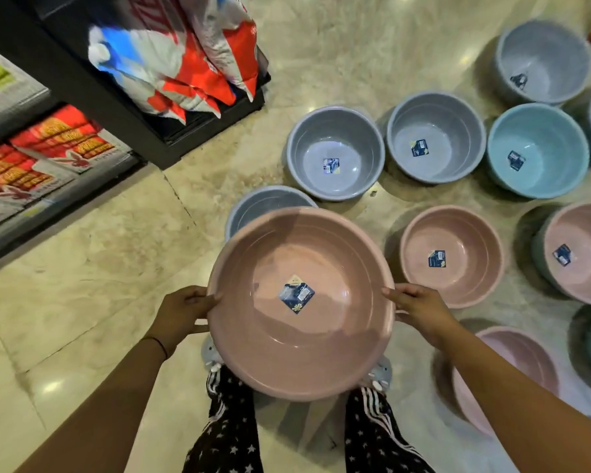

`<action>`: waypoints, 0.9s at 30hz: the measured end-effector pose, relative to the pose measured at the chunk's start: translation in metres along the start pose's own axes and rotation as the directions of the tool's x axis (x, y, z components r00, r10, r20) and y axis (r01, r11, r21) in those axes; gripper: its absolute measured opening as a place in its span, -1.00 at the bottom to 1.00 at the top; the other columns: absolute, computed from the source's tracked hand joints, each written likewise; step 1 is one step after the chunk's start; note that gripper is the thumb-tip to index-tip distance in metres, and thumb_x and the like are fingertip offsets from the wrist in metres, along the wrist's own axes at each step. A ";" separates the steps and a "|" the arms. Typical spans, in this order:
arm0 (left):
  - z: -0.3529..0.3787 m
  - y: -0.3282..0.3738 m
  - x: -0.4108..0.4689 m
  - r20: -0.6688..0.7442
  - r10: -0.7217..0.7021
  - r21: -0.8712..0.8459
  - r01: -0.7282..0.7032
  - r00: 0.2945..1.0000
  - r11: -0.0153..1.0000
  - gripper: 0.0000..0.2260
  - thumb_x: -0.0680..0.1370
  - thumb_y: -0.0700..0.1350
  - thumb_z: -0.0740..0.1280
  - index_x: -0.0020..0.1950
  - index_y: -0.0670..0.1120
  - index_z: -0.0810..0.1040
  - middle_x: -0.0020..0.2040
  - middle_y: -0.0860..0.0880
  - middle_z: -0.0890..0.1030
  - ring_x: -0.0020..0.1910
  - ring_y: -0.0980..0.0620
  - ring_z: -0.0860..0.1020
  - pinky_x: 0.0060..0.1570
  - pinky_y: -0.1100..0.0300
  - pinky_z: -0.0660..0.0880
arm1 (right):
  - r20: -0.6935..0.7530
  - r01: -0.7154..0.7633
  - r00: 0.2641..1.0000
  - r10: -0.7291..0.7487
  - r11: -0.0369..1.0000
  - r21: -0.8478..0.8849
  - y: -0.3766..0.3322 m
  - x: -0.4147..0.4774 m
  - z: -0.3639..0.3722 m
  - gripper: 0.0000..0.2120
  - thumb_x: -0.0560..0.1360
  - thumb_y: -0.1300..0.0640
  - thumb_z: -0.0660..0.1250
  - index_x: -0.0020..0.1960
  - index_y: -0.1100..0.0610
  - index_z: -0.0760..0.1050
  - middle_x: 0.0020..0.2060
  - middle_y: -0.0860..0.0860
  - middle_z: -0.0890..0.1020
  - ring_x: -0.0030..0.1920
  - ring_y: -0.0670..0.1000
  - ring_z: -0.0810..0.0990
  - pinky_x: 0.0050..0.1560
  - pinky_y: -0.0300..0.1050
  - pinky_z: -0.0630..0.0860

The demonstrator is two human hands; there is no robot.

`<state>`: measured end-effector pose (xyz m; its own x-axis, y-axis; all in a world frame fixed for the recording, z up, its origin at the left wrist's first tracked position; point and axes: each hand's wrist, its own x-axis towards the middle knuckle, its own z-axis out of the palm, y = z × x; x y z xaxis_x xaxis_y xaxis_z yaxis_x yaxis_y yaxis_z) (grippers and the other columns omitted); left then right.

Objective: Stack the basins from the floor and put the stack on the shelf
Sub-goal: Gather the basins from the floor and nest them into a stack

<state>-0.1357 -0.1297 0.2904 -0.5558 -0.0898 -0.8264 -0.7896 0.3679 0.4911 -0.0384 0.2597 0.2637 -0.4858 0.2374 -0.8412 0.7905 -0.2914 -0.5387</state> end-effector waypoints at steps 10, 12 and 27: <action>-0.090 0.038 0.095 0.104 0.033 0.029 -0.036 0.994 0.999 -0.80 0.54 -0.20 0.45 0.04 -0.33 0.61 -0.22 -0.14 0.67 -0.28 -0.04 0.64 -0.33 0.14 0.64 | -0.088 0.015 0.996 -0.009 0.998 0.066 -0.011 0.033 0.101 -0.77 0.47 0.19 0.45 0.03 0.35 0.62 -0.24 0.17 0.66 -0.25 0.09 0.63 -0.24 -0.13 0.64; -0.093 0.044 0.113 0.095 0.049 0.013 -0.050 0.994 0.999 -0.86 0.53 -0.21 0.46 0.00 -0.28 0.64 -0.23 -0.12 0.67 -0.26 -0.06 0.64 -0.35 0.15 0.64 | -0.127 0.037 0.992 -0.024 0.994 0.101 -0.011 0.045 0.116 -0.75 0.49 0.22 0.43 0.06 0.40 0.58 -0.25 0.21 0.59 -0.26 0.12 0.57 -0.27 -0.13 0.62; -0.012 0.004 0.352 0.028 0.199 0.085 -0.201 0.980 0.976 -0.86 0.45 -0.26 0.53 -0.03 -0.27 0.67 -0.17 -0.16 0.68 -0.23 -0.03 0.64 -0.49 0.27 0.59 | -0.282 0.239 0.919 -0.276 0.958 -0.158 0.066 0.270 0.132 -0.88 0.49 0.32 0.41 -0.02 0.20 0.69 -0.31 0.04 0.69 -0.33 -0.03 0.62 -0.24 -0.17 0.64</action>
<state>-0.3375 -0.1707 0.0047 -0.6946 0.0112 -0.7193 -0.6368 0.4555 0.6221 -0.1664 0.1826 -0.0051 -0.5592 0.5595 -0.6117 0.7003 -0.0761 -0.7098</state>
